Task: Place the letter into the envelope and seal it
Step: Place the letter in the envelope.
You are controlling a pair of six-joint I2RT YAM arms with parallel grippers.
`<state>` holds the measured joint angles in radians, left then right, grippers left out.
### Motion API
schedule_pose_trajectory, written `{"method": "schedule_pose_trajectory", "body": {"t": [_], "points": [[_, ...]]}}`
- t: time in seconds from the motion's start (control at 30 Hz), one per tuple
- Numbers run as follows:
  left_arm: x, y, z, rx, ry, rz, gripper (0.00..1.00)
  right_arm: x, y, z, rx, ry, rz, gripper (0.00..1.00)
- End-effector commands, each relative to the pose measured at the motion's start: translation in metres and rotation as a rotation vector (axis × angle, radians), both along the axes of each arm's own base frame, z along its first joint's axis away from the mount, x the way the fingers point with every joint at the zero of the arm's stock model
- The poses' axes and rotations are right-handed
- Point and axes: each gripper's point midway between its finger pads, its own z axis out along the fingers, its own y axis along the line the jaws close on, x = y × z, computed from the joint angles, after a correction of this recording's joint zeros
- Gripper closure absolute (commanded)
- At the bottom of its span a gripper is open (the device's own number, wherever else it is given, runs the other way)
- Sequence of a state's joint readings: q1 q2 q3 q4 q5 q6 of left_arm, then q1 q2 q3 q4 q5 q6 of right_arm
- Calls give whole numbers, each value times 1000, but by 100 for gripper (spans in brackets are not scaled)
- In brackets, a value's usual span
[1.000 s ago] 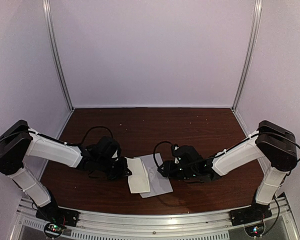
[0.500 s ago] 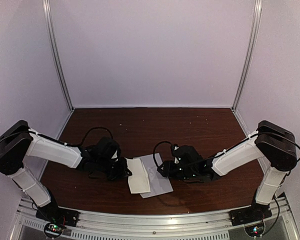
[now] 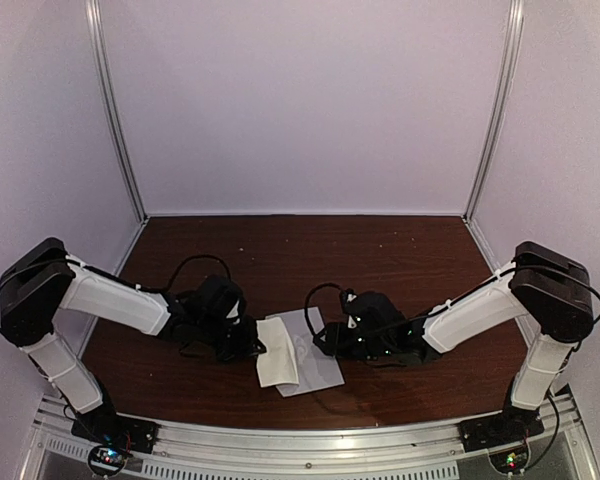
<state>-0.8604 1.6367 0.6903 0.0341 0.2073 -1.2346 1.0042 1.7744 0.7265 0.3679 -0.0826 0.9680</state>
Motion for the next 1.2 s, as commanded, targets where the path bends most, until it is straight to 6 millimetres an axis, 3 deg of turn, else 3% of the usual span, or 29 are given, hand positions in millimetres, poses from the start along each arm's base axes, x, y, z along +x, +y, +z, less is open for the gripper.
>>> {"method": "schedule_pose_trajectory", "body": {"t": [0.0,0.5,1.17], "points": [[12,-18,18,-26,-73,-49,100,-20,-5,-25,-67,68,47,47],[14,8,11,112,-95,-33,100,-18,-9,-27,-90,68,30,47],[11,-16,10,35,-82,-54,100,-19,-5,-27,-79,71,37,47]]}}
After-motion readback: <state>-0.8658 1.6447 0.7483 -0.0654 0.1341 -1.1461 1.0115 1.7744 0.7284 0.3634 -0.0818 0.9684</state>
